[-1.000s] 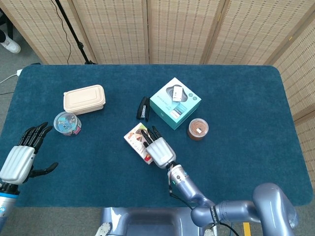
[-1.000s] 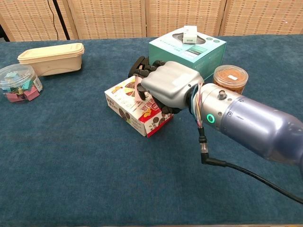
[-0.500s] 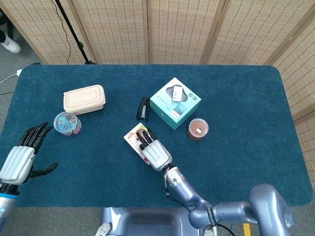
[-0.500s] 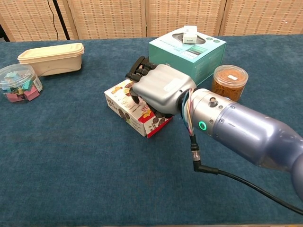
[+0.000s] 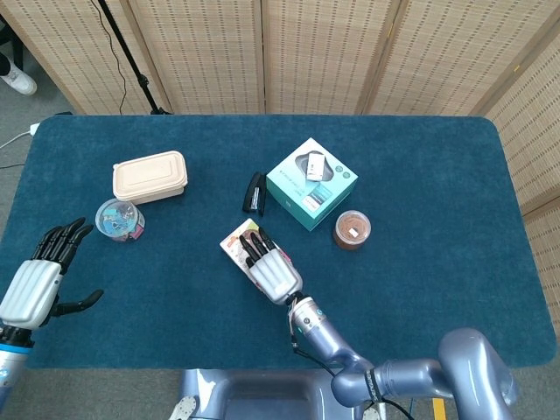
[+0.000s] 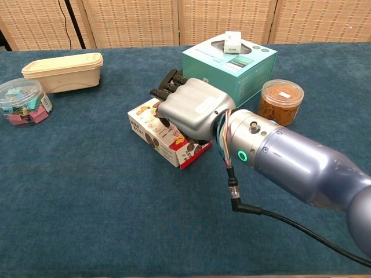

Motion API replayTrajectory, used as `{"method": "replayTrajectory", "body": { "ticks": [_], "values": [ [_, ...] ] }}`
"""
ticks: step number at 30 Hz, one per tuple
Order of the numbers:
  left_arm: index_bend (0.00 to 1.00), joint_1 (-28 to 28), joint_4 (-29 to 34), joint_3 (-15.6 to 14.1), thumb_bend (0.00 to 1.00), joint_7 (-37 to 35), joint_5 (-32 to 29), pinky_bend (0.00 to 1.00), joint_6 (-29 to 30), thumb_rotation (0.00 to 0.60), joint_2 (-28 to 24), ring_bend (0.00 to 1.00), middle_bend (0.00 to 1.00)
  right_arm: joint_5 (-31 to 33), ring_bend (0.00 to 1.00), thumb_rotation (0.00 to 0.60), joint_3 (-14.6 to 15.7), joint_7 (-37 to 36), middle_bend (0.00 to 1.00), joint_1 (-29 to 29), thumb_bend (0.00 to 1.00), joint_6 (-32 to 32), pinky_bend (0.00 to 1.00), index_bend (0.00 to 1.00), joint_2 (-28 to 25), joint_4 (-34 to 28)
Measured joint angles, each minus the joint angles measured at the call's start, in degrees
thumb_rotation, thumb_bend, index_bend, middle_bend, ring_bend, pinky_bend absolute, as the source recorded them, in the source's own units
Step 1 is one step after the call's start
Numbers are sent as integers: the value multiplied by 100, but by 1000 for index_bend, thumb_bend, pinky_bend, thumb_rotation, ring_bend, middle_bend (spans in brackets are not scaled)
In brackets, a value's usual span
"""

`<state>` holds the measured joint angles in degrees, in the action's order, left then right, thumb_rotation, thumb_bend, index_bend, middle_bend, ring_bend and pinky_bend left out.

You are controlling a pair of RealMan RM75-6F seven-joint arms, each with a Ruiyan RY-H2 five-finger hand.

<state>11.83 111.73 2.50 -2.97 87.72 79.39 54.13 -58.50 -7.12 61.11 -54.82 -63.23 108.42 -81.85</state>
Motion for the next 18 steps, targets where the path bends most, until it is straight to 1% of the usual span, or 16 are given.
{"method": "replayTrajectory", "body": {
  "ticks": [10,18],
  "values": [
    [0,-8,14,-15,193,-1,29,0,-3,600,-9,0,0,-108,0,600,47,72,0,83,1000,-63,0,333,-130,-44],
    [0,-14,14,-28,193,12,58,0,-3,600,-5,0,0,-178,0,600,47,63,0,133,1000,-74,0,327,-189,-104]
  ]
}}
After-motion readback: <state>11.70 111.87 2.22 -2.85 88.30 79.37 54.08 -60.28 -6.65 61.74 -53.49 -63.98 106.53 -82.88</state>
